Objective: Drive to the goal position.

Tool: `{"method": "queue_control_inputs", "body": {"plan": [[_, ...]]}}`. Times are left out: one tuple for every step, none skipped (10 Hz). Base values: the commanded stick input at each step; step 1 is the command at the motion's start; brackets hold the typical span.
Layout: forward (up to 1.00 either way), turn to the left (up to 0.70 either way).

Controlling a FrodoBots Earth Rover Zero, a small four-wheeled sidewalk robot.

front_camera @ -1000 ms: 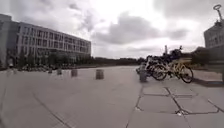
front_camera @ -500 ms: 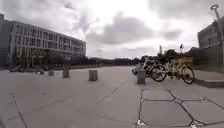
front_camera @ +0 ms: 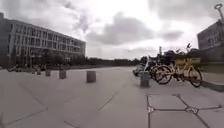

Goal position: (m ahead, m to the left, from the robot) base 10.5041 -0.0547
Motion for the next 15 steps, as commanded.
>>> {"method": "queue_control_inputs", "body": {"plan": [[0.70,-0.04],[0.70,-0.19],[0.70,-0.04],[0.70,0.00],[0.70,-0.03],[0.70,-0.16],[0.70,-0.14],[0.70,-0.01],[0.70,0.00],[0.70,0.00],[0.70,0.00],[0.70,0.00],[0.70,0.00],[0.70,0.00],[0.70,0.00]]}}
